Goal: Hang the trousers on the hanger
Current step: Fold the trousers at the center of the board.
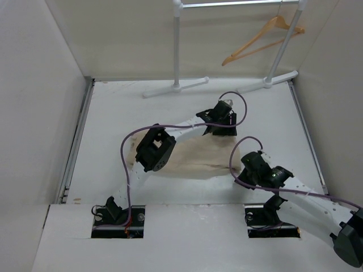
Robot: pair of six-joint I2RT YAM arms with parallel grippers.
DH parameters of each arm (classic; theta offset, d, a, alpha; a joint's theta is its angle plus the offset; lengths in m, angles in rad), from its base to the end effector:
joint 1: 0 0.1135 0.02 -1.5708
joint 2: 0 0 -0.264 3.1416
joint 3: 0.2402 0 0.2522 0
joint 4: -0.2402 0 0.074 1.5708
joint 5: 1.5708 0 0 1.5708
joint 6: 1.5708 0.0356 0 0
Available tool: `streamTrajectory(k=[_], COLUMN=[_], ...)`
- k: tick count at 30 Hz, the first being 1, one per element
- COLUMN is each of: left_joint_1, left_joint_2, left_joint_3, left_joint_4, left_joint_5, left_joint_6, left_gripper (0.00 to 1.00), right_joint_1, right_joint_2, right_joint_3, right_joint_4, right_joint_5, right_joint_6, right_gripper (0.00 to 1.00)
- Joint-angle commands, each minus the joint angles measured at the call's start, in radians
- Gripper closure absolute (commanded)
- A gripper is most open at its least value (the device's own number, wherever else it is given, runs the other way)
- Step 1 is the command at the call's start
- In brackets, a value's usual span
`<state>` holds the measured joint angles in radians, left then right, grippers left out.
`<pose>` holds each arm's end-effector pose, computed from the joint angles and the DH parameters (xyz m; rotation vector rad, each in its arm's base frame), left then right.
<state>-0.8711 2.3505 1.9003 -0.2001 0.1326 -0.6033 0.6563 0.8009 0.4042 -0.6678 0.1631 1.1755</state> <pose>0.3437 -0.4156 0.1825 0.3966 2.3552 -0.9129 0.1131 0.0798 0.1683 0.7417 2.5721 0.4159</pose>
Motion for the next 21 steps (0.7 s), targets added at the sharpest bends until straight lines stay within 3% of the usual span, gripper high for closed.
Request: streamTrajectory(k=[1,4,7,10,12,18,21], left_joint_1=[0.042,0.05,0.066,0.088,0.108,0.201,0.292], left_joint_2=[0.015,-0.071,-0.213,-0.386,-0.511,-0.835,-0.914], left_joint_3=[0.034,-0.038,-0.139,-0.284,-0.415,-0.884,-1.087], left_joint_4=[0.036,0.089,0.128,0.165,0.186,0.283,0.295], left_joint_5=[-0.033,-0.03,-0.037,-0.04,-0.047,-0.113,-0.148], left_joint_6=[-0.022,-0.055,-0.058,-0.067,-0.079,-0.202,-0.274], left_gripper=[0.43,0.4,0.34,0.33,0.33,0.34,0.36], right_joint_1=[0.012,0.039,0.027,-0.011,-0.037,-0.03,0.021], right_joint_2=[-0.032,-0.103,-0.063,0.071,0.179,0.521,0.561], right_joint_3=[0.079,0.175,0.257,0.314,0.323,0.343,0.245], right_joint_4=[-0.045,-0.052,0.014,0.163,0.308,0.601,0.684], right_joint_5=[0.039,0.032,0.001,-0.052,-0.092,-0.148,-0.128], right_joint_6=[0.023,-0.032,-0.117,-0.192,-0.201,-0.125,-0.036], right_gripper=[0.84,0.72,0.68,0.87,0.93,0.96,0.96])
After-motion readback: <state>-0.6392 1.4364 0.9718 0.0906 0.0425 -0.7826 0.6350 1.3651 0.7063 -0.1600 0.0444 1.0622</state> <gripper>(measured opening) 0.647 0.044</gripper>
